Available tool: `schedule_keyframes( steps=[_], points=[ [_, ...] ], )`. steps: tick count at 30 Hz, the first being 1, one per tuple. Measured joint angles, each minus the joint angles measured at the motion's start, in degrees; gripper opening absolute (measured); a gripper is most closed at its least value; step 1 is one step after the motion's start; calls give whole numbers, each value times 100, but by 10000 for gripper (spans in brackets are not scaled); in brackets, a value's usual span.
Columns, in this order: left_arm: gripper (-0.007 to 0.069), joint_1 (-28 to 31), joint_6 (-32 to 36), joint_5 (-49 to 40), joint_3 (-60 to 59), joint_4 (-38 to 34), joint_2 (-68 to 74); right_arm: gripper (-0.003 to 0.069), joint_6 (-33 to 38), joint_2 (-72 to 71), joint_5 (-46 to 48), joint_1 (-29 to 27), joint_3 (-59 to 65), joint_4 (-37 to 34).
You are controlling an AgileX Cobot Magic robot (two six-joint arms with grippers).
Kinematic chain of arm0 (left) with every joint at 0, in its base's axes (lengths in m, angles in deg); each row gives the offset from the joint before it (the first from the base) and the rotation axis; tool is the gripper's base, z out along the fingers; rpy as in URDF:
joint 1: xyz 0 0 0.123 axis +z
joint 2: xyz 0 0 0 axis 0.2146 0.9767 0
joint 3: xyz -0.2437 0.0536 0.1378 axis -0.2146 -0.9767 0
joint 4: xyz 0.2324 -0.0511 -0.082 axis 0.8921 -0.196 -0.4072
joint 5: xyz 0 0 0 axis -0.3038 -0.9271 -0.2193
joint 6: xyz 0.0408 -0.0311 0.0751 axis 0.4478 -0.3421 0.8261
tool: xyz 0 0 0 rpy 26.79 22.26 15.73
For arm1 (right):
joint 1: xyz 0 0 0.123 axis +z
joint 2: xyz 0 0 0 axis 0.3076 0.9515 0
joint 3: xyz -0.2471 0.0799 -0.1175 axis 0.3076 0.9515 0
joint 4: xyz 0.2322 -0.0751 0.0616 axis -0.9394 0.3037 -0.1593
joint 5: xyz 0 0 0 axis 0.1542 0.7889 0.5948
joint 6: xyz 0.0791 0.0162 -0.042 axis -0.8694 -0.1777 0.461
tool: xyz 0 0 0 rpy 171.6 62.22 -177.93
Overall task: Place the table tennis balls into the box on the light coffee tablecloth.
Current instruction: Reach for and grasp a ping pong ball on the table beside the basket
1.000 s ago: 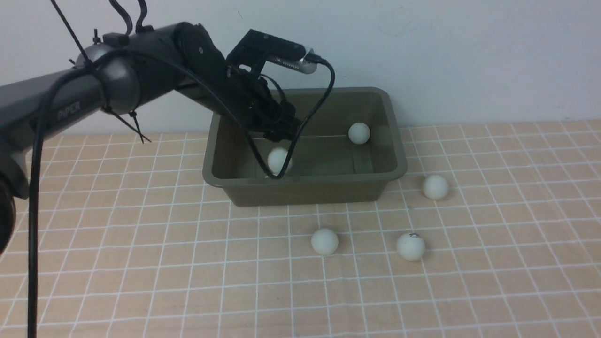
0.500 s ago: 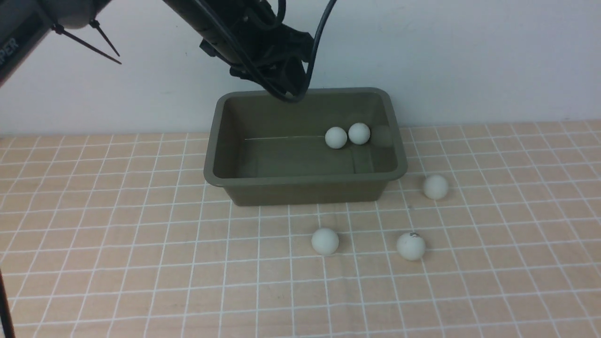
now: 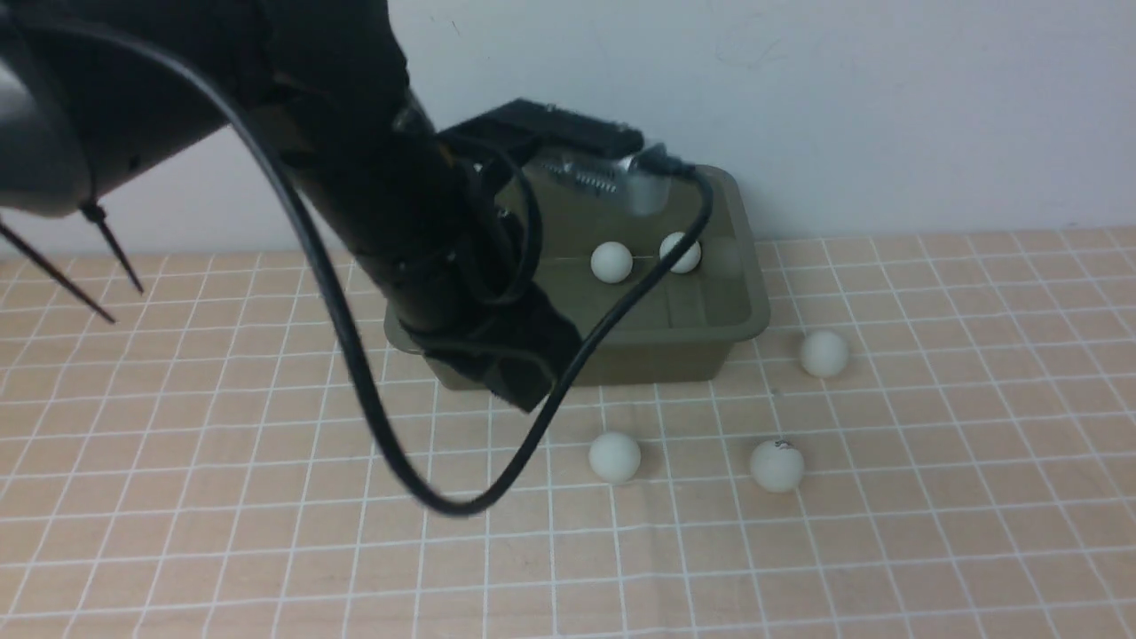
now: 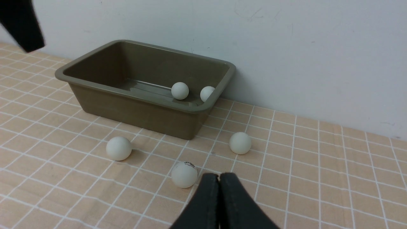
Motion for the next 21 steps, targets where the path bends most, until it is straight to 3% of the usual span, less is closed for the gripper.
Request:
schedule_keyframes(
  steps=[3,7,10,16,21],
  points=[
    [54,-2,374,170,-612,-72,-19,-18,0,0,0,0,0,0],
    [126,-2,634,1224,-853,-214,281,-18,0,0,0,0,0,2],
    [242,-2,989,2129,-860,-509,622,-18,0,0,0,0,0,2],
    [458,-2,1407,2752,-860,-839,1207,-18,0,0,0,0,0,2],
    [496,-2,1748,3283,-860,-898,1589,-18,0,0,0,0,0,2]
  ],
)
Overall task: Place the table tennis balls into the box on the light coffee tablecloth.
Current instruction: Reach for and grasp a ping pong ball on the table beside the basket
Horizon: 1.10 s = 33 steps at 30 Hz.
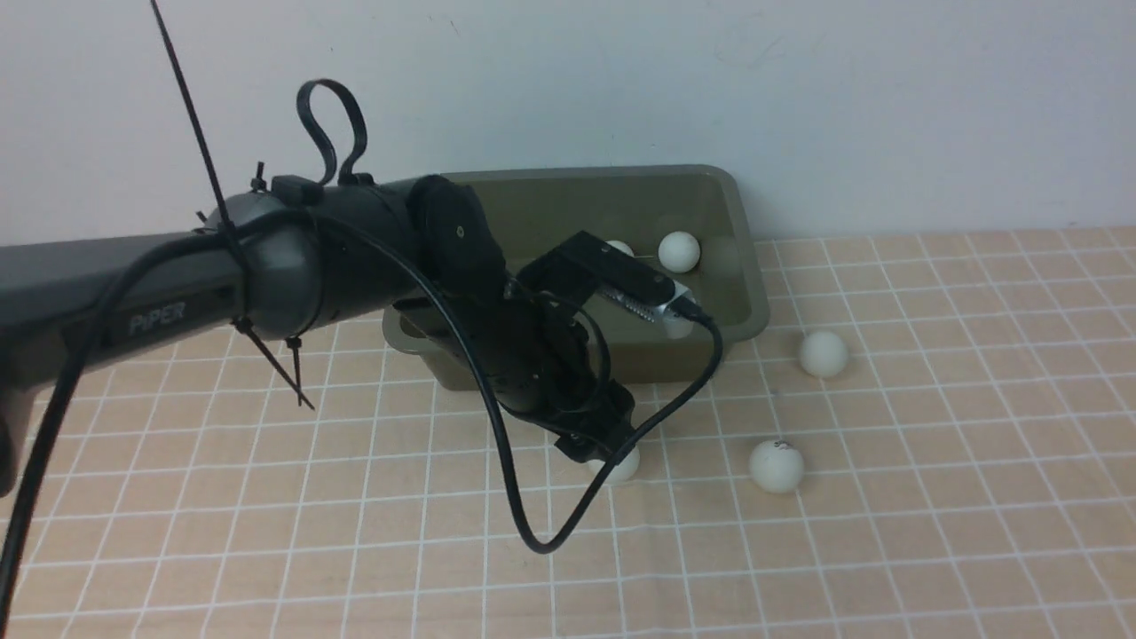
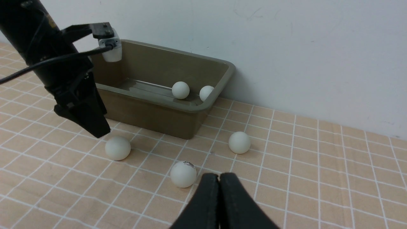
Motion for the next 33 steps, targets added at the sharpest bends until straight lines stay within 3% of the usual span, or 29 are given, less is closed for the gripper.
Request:
schedule_keyframes(
  steps=[12,18,19,28,33],
  points=[
    [497,0,913,550,74,-1031,548,-18,0,0,0,0,0,0],
    [379,-4,1230,694,76,-1132,786,-18,0,0,0,0,0,0],
    [313,-4,1236,633,76,-1132,796,-18,0,0,0,0,0,0],
    [309,-4,1236,-651,548,-1191,75,-18,0,0,0,0,0,0],
    [309,54,1392,-400,1244,-1425,-349,-18,0,0,-6,0,0,92]
  ],
)
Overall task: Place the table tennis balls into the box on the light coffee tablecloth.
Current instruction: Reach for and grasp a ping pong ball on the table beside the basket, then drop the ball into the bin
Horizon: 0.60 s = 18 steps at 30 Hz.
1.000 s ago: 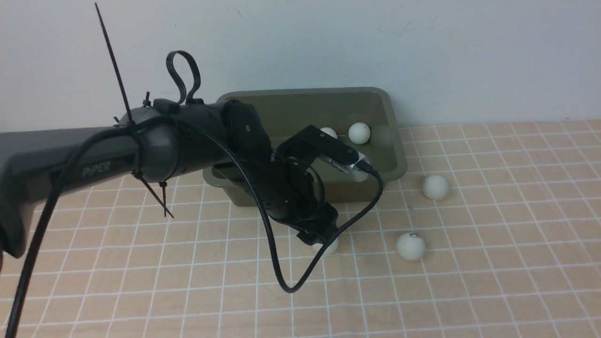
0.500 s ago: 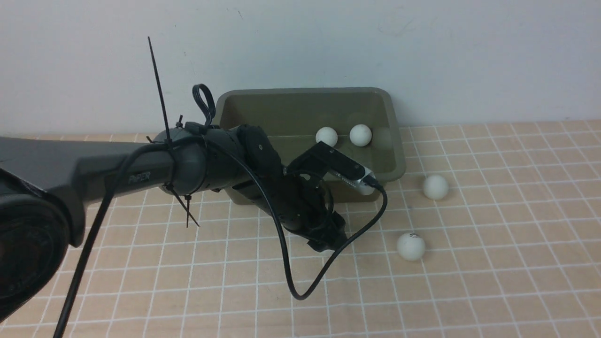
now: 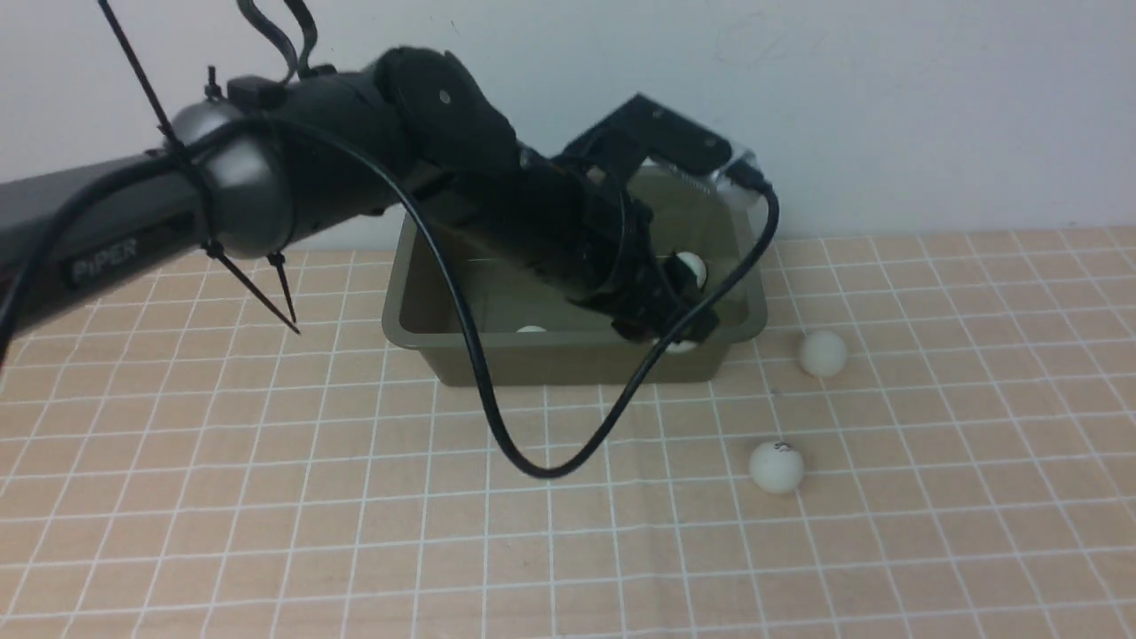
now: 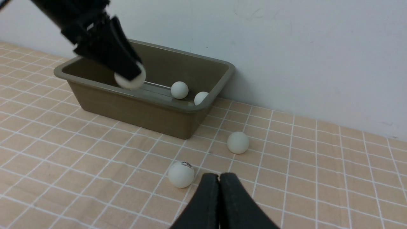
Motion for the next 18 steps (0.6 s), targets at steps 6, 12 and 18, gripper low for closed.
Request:
schedule_keyframes(
  steps=[6,12,18],
  points=[
    [309,685,295,728,90,-29,380,-18,0,0,0,0,0,12],
    [313,1118,724,1154,90,-86,956,-18,0,0,-5,0,0,12],
    [421,1416,-65,958,227,-63,919,-18,0,0,-5,0,0,12]
  ],
)
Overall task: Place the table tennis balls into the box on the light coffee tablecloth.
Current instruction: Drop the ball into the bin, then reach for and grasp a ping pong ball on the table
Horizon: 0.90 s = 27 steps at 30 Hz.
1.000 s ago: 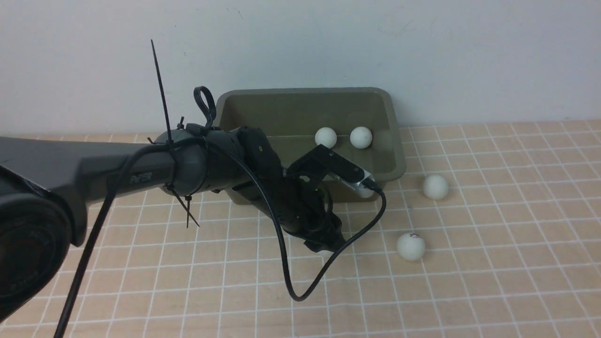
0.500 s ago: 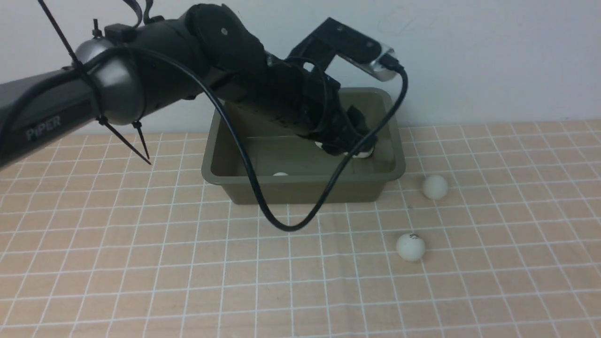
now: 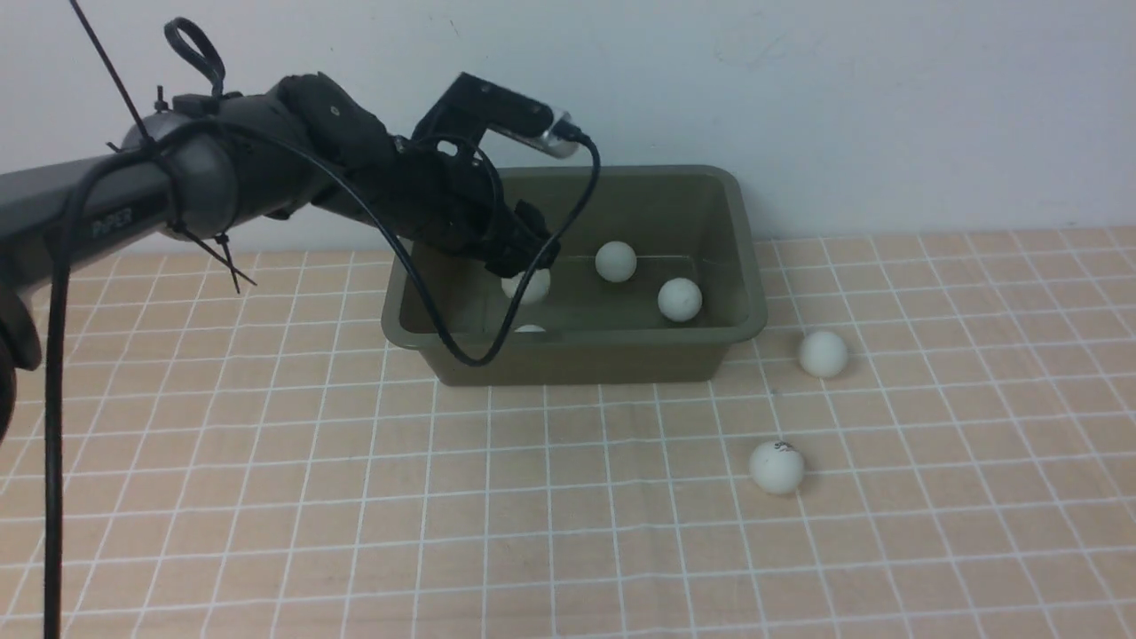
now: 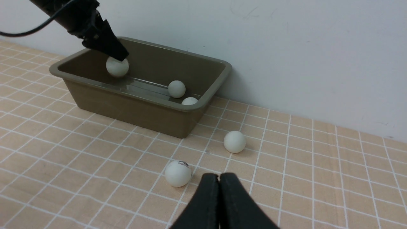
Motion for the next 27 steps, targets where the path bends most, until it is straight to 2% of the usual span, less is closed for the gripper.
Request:
schedule_keyframes(
  steps=[3,7,8,10,11,14,16,21,27],
  points=[
    [420,149,-684,-369,267,222,-188,-18,0,0,0,0,0,5],
    [328,264,-1584,-1242,782,1163,-668,-18,0,0,0,0,0,5],
    [281,290,-1910,-1623,984,1631,-920,-18,0,0,0,0,0,5],
    [209,295,-2291,-2147,1110,2109,-1144,-18,0,0,0,0,0,5],
    [141,301,-2594,-2548,1174,2569,-1350,-18,0,0,0,0,0,5],
    [3,318,-3009,-3250,1185,3366,-1676,-18,0,0,0,0,0,5],
    [-44,318,-3134,-3587,1185,3636,-1836,-18,0,0,0,0,0,5],
    [-69,323,-3255,-3861,966,3817,-2446,-18,0,0,0,0,0,5],
    [-69,323,-3378,-3832,-194,3804,-4043,-18,182,0,11,0,0,5]
  ],
)
